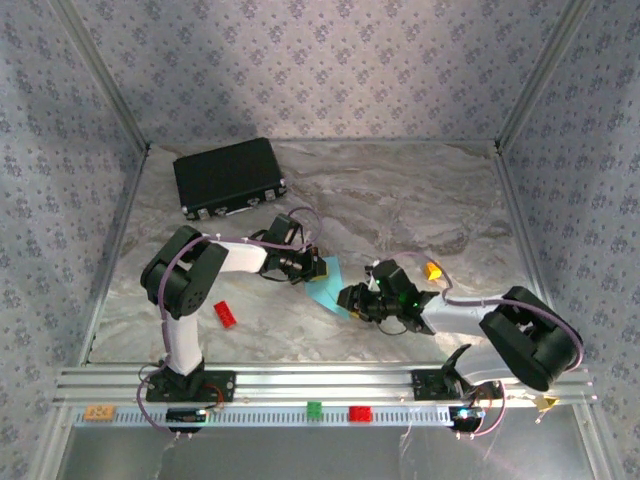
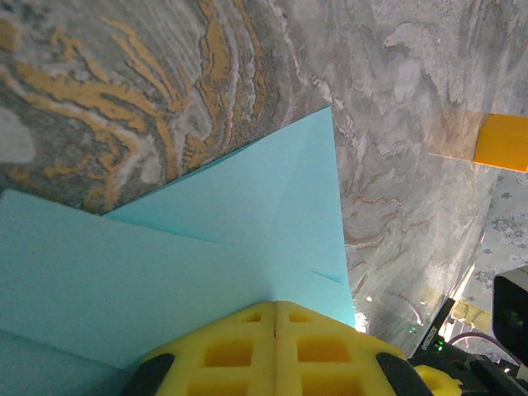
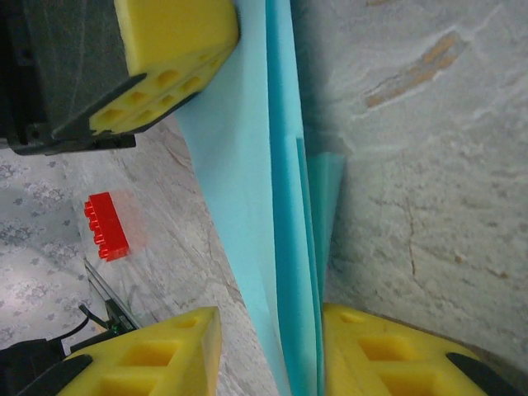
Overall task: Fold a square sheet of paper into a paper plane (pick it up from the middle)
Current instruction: Turn over the paper at the center of the table.
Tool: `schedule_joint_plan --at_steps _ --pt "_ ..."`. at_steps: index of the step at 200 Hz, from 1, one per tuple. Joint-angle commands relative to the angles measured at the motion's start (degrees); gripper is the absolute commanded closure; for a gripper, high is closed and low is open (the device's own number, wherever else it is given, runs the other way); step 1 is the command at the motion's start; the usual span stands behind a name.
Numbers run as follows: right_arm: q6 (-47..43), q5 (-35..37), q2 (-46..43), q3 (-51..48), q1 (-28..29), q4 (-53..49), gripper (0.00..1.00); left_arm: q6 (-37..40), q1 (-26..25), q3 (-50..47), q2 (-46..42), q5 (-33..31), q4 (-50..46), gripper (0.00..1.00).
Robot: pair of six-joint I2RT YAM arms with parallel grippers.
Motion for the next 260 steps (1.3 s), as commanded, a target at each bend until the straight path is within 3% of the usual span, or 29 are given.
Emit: schedule_joint_plan --at_steps 1,61,99,130,156,195,229,260 --pt "-1.88 -1.40 1.00 1.41 -0.79 2.12 0.65 -0.38 0.53 -1.64 -0.42 -1.31 -1.56 1.00" --pt "-3.13 -3.46 3.47 0.76 -1.88 4.15 0.86 -0.86 0.35 -1.47 -2.07 0.07 -0.34 0.94" --pt "-4.72 -2.38 1.68 0.93 -1.92 1.61 0.92 0.77 -0.13 -0.42 -6.85 -0.91 -2.81 0.77" --pt "-10.80 2.31 -3.70 4.00 -1.50 -10.65 0.92 6.77 -1.03 2.09 -12.21 -4.83 -10.37 0.64" --pt "-16.25 7.79 -9.34 6.43 -1.14 -19.94 0.92 11.64 -2.85 4.31 -16.15 -9.86 -16.62 0.62" --pt "-22.33 16.71 -17.02 9.28 -0.28 -30.24 0.92 13.11 -3.64 3.51 -20.95 -15.16 -17.64 0.60" --pt "-26.14 31.12 -19.99 14.69 3.00 -43.54 0.92 13.99 -3.66 1.81 -24.87 -19.78 -17.57 0.58" --pt "-26.74 46.45 -16.79 22.26 7.92 -58.05 0.93 14.01 -3.54 -0.03 -28.15 -24.33 -17.10 0.55"
